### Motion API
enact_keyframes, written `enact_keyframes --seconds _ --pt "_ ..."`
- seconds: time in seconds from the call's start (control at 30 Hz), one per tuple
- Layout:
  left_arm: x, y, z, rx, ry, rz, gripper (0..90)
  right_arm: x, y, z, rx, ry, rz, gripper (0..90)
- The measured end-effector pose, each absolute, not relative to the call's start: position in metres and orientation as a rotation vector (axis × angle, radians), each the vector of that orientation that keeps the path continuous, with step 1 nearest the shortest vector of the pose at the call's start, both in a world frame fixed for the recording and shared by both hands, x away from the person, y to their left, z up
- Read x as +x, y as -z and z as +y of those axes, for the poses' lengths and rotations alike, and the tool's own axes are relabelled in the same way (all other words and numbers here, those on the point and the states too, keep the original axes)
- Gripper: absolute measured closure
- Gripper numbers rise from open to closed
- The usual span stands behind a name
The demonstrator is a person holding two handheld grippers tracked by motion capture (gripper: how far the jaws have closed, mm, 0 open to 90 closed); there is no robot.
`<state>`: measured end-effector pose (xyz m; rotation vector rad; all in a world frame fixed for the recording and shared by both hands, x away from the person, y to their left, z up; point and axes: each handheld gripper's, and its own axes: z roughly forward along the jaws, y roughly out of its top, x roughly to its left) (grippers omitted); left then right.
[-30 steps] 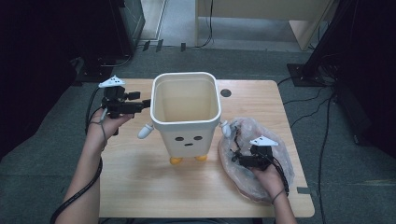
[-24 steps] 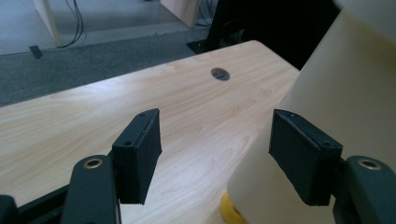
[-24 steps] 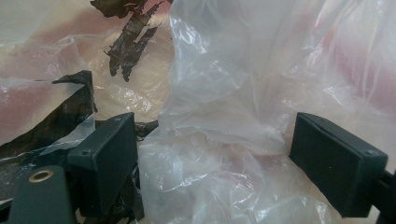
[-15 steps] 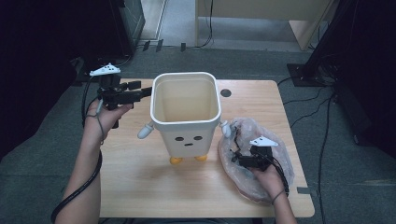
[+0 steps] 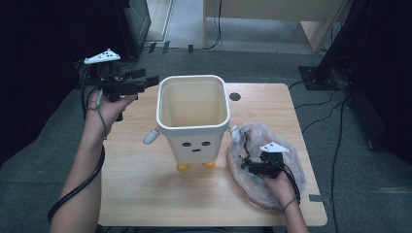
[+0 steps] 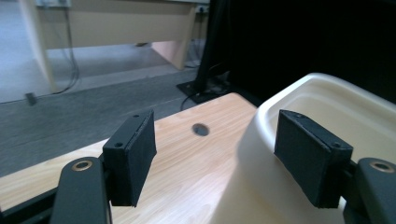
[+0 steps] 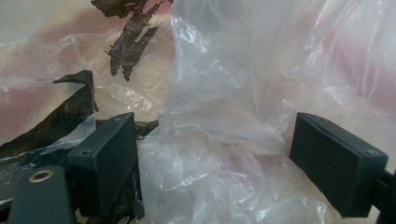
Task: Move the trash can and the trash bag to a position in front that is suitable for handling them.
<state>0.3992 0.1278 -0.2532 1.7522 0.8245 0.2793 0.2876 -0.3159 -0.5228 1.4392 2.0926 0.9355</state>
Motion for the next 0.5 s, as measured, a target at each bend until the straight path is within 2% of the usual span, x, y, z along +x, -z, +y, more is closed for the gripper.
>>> enact_keyframes --seconds 0.07,0.1,0.17,0.2,0.27,0.33,0.4,0.5 --pt "0.403 0.251 0.121 1.788 -0.236 0.809 29.7 0.287 0.523 -0.316 1.44 -0.936 2.092 14.7" --pt "0.405 0.251 0.118 1.802 -0.215 0.798 33.5 0.287 0.523 -0.316 1.438 -0.936 2.093 14.7" --pt "0.407 0.253 0.112 1.845 -0.21 0.786 35.4 0.287 0.523 -0.316 1.438 -0.936 2.093 14.7" --pt "0.407 0.255 0.109 1.866 -0.192 0.761 42.7 0.287 0.523 -0.315 1.437 -0.937 2.093 14.7" --pt "0.409 0.261 0.102 1.899 -0.191 0.732 50.1 0.287 0.523 -0.316 1.436 -0.937 2.093 14.7" --pt "0.411 0.262 0.1 1.896 -0.175 0.734 53.5 0.287 0.523 -0.315 1.437 -0.937 2.093 14.7" --pt "0.415 0.263 0.097 1.896 -0.153 0.738 60.8 0.287 0.523 -0.315 1.436 -0.937 2.093 14.7" --pt "0.417 0.263 0.088 1.951 -0.197 0.707 67.3 0.287 0.523 -0.315 1.436 -0.936 2.093 14.7"
